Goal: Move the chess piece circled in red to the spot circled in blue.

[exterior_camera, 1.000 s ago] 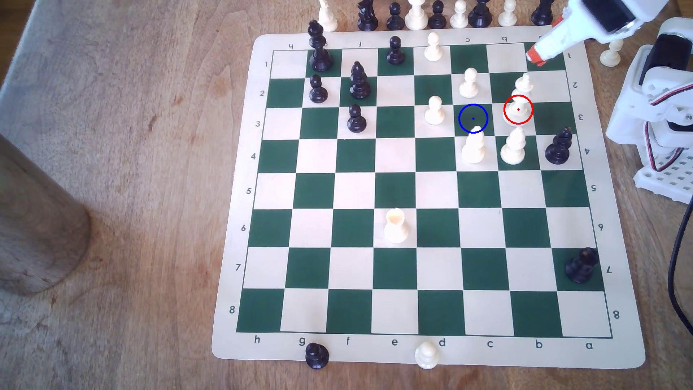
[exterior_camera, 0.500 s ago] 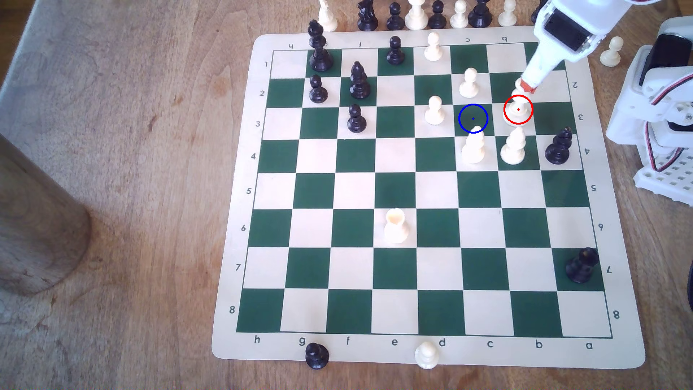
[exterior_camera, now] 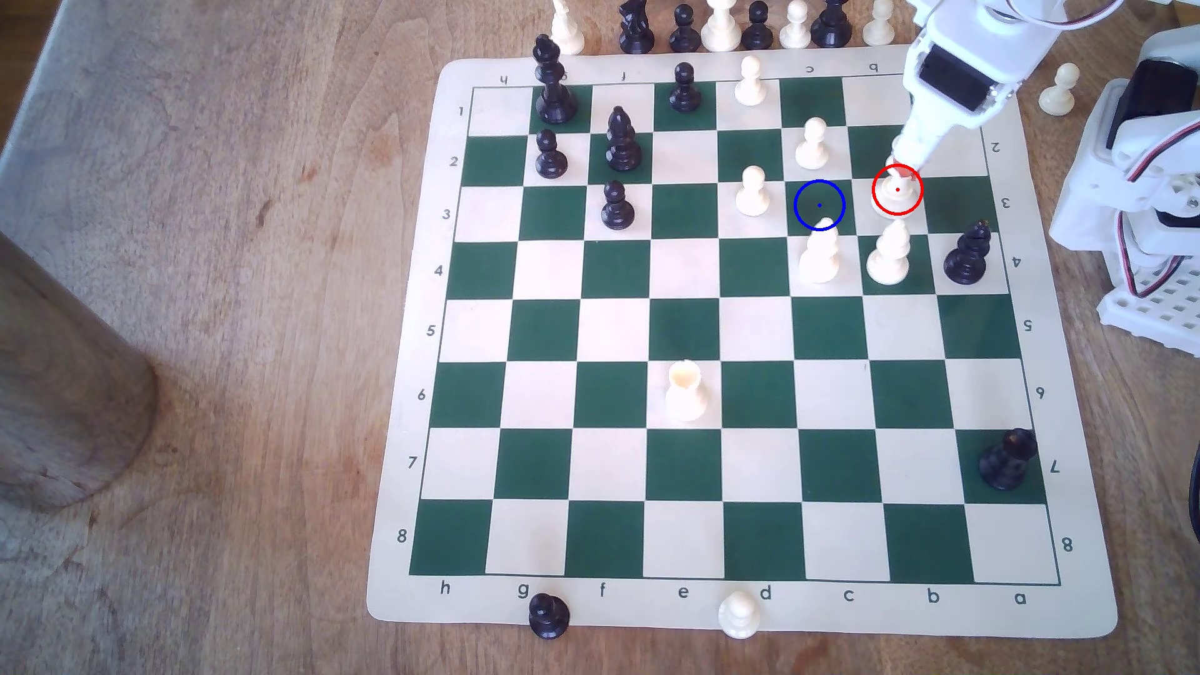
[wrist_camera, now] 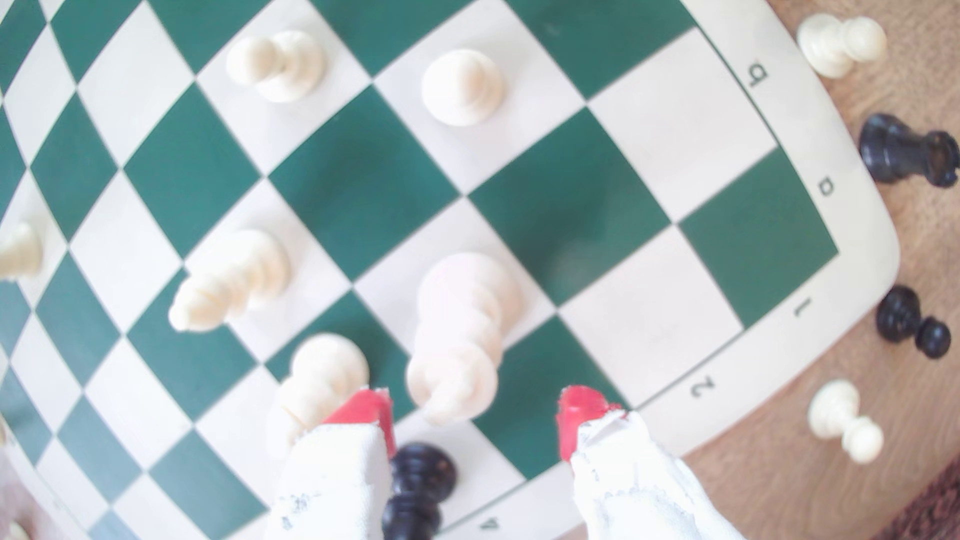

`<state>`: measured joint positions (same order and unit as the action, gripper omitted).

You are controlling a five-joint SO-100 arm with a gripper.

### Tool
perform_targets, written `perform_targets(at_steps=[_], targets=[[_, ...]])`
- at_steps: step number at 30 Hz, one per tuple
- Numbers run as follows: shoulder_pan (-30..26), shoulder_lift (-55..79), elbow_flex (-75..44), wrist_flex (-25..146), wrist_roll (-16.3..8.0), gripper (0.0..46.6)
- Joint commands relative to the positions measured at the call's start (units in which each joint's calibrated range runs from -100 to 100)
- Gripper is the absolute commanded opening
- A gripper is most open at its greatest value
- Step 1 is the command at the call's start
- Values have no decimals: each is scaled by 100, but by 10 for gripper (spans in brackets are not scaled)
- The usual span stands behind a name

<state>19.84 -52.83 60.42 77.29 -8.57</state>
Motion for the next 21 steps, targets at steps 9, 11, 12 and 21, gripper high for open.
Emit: perform_targets(at_steps=[9,11,12,21], targets=[[-173,334,-312,-432,-39,168],[-243,427,-321,-522,-49,167],[-259,444,-330,-538,-49,167],[-392,487,-339,-587,-88,152]])
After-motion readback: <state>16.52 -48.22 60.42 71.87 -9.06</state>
